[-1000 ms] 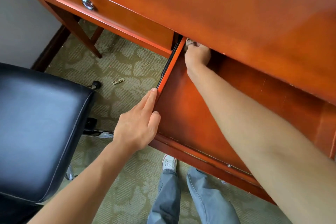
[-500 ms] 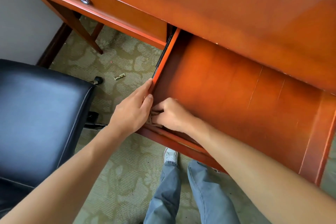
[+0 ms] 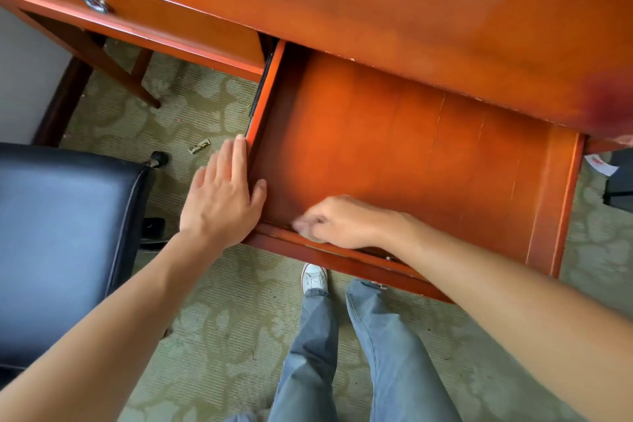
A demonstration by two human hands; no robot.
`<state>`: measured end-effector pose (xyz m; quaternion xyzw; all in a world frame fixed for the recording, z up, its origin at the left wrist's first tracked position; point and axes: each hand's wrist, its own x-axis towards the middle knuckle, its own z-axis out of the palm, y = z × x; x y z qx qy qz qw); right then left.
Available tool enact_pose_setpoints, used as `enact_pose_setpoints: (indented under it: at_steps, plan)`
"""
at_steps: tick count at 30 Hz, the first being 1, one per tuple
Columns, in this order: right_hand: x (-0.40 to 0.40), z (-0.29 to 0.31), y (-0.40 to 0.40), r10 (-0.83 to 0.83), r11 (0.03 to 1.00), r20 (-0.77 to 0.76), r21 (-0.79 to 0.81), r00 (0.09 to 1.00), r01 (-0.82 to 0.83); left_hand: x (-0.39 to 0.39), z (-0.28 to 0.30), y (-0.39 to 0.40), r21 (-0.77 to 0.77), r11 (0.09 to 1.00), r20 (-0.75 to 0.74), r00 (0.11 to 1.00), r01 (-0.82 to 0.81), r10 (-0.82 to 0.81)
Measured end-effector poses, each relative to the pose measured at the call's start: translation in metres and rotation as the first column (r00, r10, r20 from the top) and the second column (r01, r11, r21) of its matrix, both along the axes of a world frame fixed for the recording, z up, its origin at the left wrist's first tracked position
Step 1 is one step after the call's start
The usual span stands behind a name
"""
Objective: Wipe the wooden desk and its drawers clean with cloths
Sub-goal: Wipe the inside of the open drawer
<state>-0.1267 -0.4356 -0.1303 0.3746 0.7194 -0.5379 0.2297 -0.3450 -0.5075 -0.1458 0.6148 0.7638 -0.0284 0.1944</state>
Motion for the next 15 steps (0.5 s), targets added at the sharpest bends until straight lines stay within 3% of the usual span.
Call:
enact_pose_setpoints:
  at_steps: [4,7,11,15]
  plan:
    - [-0.06,-0.006,0.0,0.055,0.989,-0.066,0.14,0.996,-0.046,0.009,-0.004,0.002,0.142,0.978,-0.146,0.98,0.155,-0.134]
    - [-0.049,0.005,0.01,0.134,0.972,-0.041,0.203,0.99,-0.123,0.033,0.002,0.008,0.273,0.926,-0.07,0.965,0.261,-0.251]
    - [0.025,0.017,0.02,0.158,0.984,0.085,0.064,0.984,-0.164,0.081,-0.008,0.021,0.132,0.904,0.071,0.906,0.405,-0.417]
    - [0.109,0.028,0.014,-0.037,0.997,0.14,-0.06,0.989,0.046,0.138,-0.025,0.031,-0.02,0.833,0.067,0.832,0.554,-0.551]
